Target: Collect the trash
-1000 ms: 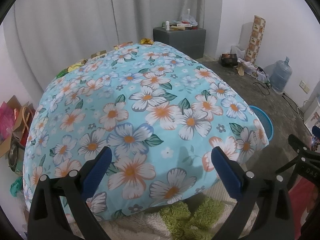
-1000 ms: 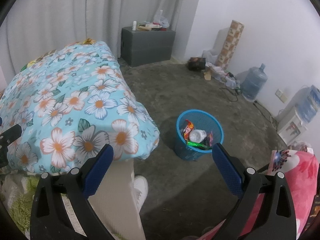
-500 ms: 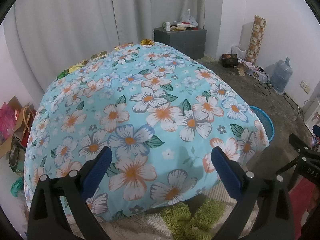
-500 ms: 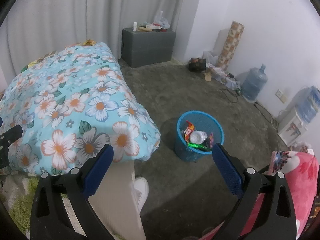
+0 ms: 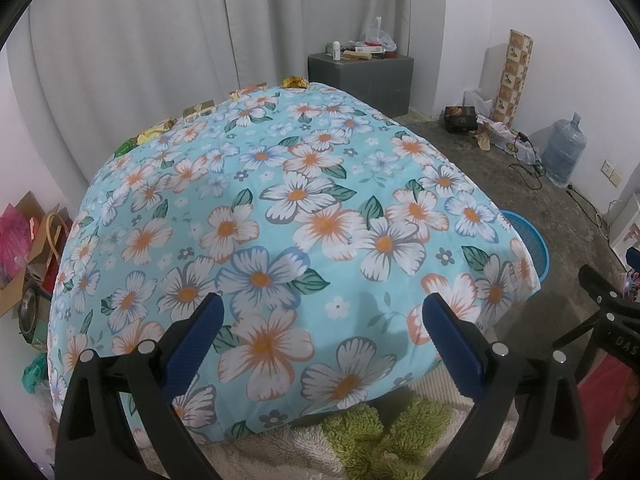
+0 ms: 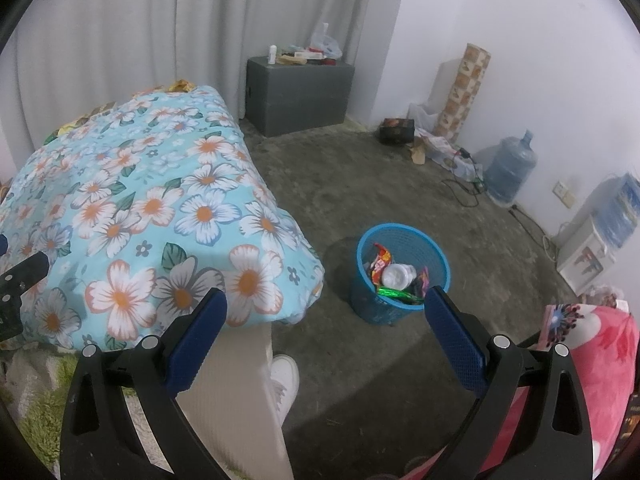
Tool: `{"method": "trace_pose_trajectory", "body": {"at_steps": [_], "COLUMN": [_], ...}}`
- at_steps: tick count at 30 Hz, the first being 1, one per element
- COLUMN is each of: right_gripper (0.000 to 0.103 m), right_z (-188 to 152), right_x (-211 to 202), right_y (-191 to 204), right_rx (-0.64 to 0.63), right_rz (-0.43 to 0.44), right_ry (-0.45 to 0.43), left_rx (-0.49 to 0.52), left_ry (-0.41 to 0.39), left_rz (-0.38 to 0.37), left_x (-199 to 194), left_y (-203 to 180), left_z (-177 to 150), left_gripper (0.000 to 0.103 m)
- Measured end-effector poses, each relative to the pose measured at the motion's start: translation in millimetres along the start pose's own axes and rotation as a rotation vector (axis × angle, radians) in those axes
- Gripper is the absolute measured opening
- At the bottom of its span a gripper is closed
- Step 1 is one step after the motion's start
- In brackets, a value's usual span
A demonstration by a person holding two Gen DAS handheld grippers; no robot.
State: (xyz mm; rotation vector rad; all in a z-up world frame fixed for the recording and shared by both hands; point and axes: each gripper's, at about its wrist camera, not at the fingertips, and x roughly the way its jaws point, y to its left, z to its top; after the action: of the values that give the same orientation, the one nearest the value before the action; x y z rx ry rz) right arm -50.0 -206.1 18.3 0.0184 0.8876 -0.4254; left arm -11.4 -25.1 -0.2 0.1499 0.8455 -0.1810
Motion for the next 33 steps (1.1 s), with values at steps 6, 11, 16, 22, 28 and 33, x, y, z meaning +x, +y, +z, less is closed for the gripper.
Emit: {"method": "trace_pose_trajectory", "body": {"at_steps": [6, 11, 16, 22, 28, 33], "right_gripper": [0.095, 0.095, 0.095, 0.095, 0.095, 0.095], "right_z": [0.2, -0.4, 0.5, 0.9, 0.0, -0.1], "right_x": [0.0, -0.1, 0.1, 0.1, -0.2, -0.2], "right_y": [0.7, 1.2, 2.2, 2.9, 3.3, 3.2], "right_rx": [0.001, 0.002, 0.002, 0.003, 0.004, 0.005], "right_rz": [-0.001, -0.001, -0.001, -0.002, -0.002, -0.002], "right_ry": [0.000, 0.000, 0.000, 0.001, -0.001, 0.000], "left_rx": [0.000, 0.000, -0.001, 0.000, 0.000, 0.001], "left_ry": [0.001, 0.002, 0.003, 0.003, 0.003, 0.004], "left_rz": [0.001, 0.003, 0.003, 0.003, 0.003, 0.003], "left_x": [0.7, -0.5, 0.0, 0.3, 0.1, 0.3], "left_y": [-0.7, 0.0, -0.7, -0.7, -0.8, -1.0], "left_z": [-0.3, -0.5, -0.5, -0.6, -0.7, -0.8], "left_gripper": [0.097, 0.097, 0.097, 0.097, 0.097, 0.097]}}
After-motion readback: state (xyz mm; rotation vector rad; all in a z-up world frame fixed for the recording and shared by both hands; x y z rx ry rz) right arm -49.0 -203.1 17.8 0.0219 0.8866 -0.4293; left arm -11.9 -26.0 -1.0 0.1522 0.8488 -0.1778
